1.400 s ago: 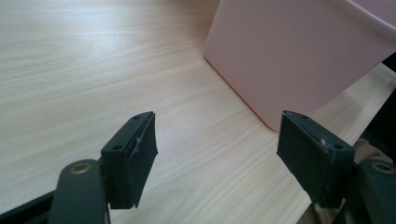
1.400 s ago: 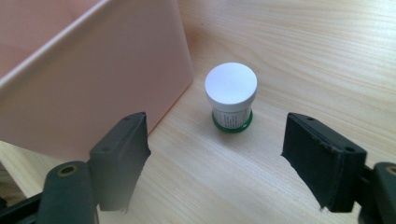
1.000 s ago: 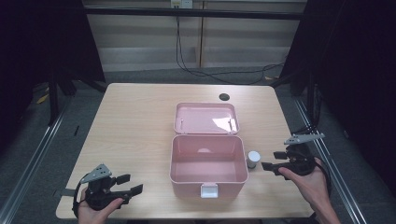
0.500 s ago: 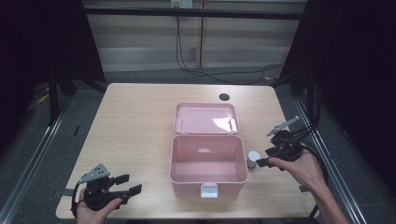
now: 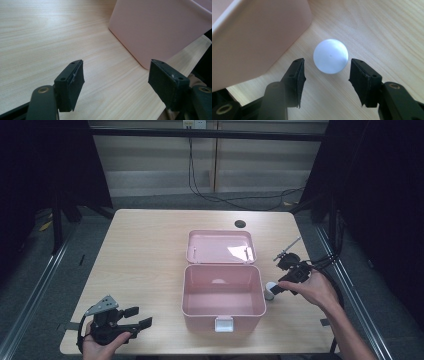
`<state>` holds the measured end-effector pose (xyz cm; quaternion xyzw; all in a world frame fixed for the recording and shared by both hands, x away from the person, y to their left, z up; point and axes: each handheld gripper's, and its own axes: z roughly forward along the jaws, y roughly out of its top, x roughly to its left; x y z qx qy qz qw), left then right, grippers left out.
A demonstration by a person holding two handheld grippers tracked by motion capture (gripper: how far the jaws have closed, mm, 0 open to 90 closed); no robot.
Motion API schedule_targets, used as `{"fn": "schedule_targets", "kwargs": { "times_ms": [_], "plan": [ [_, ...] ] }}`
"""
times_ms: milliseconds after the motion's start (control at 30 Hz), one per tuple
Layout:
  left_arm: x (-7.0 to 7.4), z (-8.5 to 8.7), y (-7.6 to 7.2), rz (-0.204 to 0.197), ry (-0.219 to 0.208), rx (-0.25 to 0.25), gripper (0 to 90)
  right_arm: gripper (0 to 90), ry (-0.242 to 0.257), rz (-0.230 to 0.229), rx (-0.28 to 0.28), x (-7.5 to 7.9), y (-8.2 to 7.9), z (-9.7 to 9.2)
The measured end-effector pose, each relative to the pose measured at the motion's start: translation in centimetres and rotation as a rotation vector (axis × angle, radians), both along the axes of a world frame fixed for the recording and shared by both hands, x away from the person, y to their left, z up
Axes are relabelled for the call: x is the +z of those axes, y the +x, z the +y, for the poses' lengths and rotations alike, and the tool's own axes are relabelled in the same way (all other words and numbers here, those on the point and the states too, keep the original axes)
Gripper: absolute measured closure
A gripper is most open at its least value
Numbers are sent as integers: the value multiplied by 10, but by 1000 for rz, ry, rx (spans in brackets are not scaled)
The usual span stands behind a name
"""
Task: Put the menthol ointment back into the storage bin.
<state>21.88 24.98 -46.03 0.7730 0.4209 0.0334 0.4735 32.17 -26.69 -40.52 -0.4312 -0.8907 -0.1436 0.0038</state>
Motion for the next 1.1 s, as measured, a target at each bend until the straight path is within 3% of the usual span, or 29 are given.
{"fn": "schedule_targets", "kwargs": {
  "times_ms": [300,633,1100],
  "plan": [
    [0,1,-1,3,5,0,272,469,-73,48,31,-11,15,8],
    [0,2,-2,5,0,1,270,479,-100,89,47,-20,23,17],
    [0,2,-2,9,12,-4,270,506,-139,113,59,-30,27,25]
  ]
}}
